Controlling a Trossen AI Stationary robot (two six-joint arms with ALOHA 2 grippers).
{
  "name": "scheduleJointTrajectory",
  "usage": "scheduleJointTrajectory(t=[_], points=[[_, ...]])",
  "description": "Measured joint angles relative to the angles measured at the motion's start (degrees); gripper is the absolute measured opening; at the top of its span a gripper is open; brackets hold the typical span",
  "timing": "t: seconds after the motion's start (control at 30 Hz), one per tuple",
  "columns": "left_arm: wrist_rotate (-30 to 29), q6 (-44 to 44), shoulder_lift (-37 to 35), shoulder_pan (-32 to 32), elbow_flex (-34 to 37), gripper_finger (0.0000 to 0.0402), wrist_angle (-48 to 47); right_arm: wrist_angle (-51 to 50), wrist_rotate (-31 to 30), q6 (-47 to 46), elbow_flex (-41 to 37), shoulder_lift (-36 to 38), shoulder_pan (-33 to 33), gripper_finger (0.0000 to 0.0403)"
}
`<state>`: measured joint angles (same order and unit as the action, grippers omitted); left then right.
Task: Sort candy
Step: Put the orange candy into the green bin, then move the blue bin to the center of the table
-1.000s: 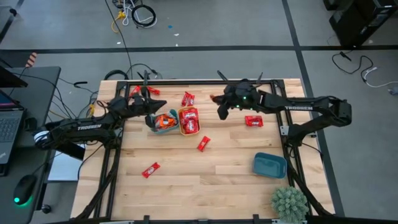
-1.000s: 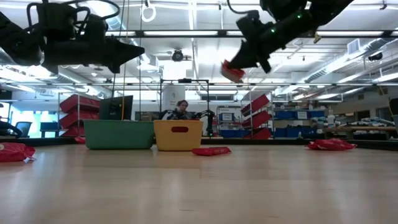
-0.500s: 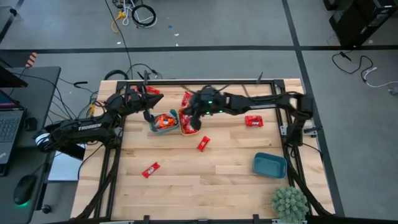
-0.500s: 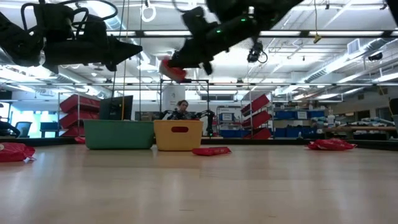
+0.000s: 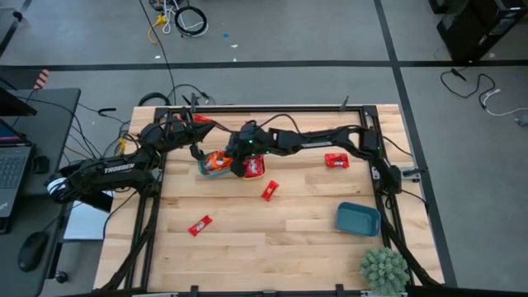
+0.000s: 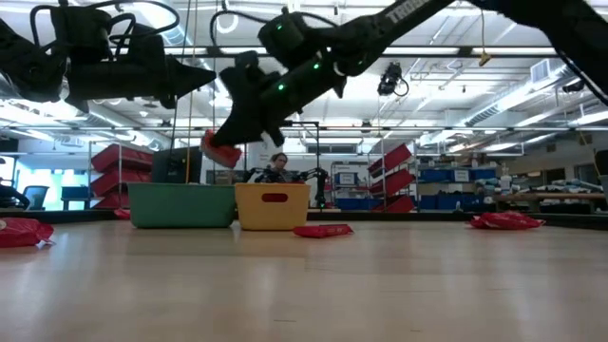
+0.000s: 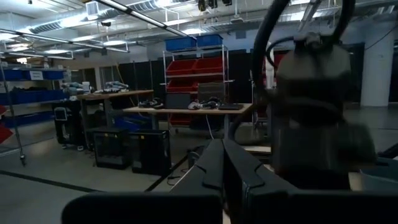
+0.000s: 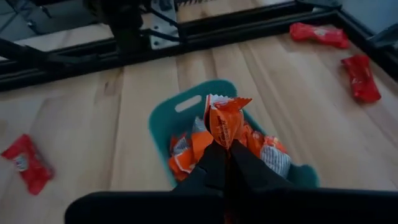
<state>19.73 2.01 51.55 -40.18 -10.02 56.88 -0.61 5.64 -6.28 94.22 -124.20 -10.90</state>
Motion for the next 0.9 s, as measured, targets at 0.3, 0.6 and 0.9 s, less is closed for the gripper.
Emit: scheduleJointTrajectory(t=[0.3, 0.6, 0.9], points=[[0.0, -0.3, 0.0, 0.0, 0.0, 0.0000, -1.6, -1.4, -0.2, -1.5, 3.2, -5.3, 0.0, 0.0039], [0.0, -0.3, 0.0, 0.0, 0.0, 0.0000, -2.8, -3.5, -0.2, 0.3, 3.3, -4.5, 0.0, 0.0137], [0.0, -0.3, 0.0, 0.0, 0.0, 0.0000, -2.8, -23.6, 6.8, 5.4, 3.3, 5.4, 0.6, 0.0178]])
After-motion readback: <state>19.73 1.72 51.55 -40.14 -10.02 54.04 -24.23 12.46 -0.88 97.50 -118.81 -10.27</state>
